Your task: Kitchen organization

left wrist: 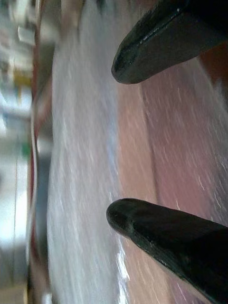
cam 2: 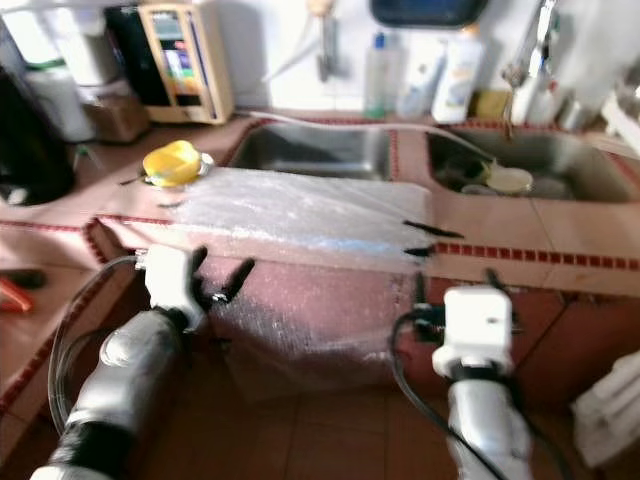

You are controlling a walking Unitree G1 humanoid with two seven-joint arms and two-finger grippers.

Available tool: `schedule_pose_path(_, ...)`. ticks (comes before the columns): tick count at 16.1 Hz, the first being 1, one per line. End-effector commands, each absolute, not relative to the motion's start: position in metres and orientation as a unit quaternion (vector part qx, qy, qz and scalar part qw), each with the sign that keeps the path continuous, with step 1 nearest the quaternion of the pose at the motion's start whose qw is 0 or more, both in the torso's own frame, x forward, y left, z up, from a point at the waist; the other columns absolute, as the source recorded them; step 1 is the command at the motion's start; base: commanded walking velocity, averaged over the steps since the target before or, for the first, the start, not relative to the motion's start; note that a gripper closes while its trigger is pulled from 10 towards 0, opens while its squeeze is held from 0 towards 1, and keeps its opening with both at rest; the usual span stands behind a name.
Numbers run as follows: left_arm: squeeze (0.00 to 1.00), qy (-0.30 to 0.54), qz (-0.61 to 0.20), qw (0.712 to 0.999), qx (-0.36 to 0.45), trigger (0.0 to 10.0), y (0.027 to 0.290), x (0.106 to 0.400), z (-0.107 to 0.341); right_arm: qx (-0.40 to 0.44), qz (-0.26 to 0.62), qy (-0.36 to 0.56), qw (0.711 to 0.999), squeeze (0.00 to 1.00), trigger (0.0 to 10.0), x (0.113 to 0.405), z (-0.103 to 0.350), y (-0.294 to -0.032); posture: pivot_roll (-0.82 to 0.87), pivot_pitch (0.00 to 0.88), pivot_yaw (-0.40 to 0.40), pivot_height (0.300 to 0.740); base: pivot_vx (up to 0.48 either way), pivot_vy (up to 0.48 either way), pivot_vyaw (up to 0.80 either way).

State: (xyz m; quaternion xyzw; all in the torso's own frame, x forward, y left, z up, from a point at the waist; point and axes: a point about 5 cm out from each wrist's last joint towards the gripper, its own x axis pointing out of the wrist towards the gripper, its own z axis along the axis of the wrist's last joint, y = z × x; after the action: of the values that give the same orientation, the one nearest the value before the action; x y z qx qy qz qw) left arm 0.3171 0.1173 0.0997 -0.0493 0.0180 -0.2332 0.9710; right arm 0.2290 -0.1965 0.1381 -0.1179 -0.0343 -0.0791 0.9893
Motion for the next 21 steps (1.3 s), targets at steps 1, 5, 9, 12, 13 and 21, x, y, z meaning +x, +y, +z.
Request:
schedule_pose_path(1, 0.00, 0.016, -0.225, 0.974, -0.035, 10.0, 0.128, 0.318, 0.102, -0.113, -0.071, -0.049, 0.990, 0.00, 10.0, 0.231, 0.144, -0.190, -0.10, 0.001, 0.050, 0.740, 0.330, 0.000, 0.00)
schedule_pose_path(5, 0.00, 0.017, -0.225, 0.974, -0.034, 10.0, 0.128, 0.318, 0.101, -0.118, -0.069, -0.050, 0.989, 0.00, 10.0, 0.230, 0.143, -0.189, -0.10, 0.000, 0.053, 0.740, 0.330, 0.000, 0.14)
schedule_pose_path(9, 0.00, 0.016, -0.230, 0.973, -0.032, 10.0, 0.127, 0.318, 0.101, -0.117, -0.071, -0.052, 0.989, 0.00, 10.0, 0.232, 0.144, -0.190, -0.09, 0.000, 0.054, 0.740, 0.331, 0.000, 0.33)
schedule_pose_path(12, 0.00, 0.016, -0.231, 0.972, -0.031, 10.0, 0.127, 0.317, 0.101, -0.117, -0.069, -0.050, 0.989, 0.00, 10.0, 0.231, 0.142, -0.189, -0.09, 0.000, 0.053, 0.740, 0.330, 0.000, 0.00)
schedule_pose_path(13, 0.00, 0.016, -0.231, 0.972, -0.030, 10.0, 0.126, 0.317, 0.100, -0.117, -0.068, -0.050, 0.990, 0.00, 10.0, 0.231, 0.142, -0.189, -0.09, 0.000, 0.051, 0.740, 0.330, 0.000, 0.00)
schedule_pose_path(21, 0.00, -0.026, -0.227, 0.973, -0.009, 10.0, 0.129, 0.314, 0.117, -0.134, -0.071, -0.069, 0.986, 0.00, 10.0, 0.228, 0.151, -0.190, -0.09, 0.006, 0.040, 0.740, 0.188, 0.000, 0.00)
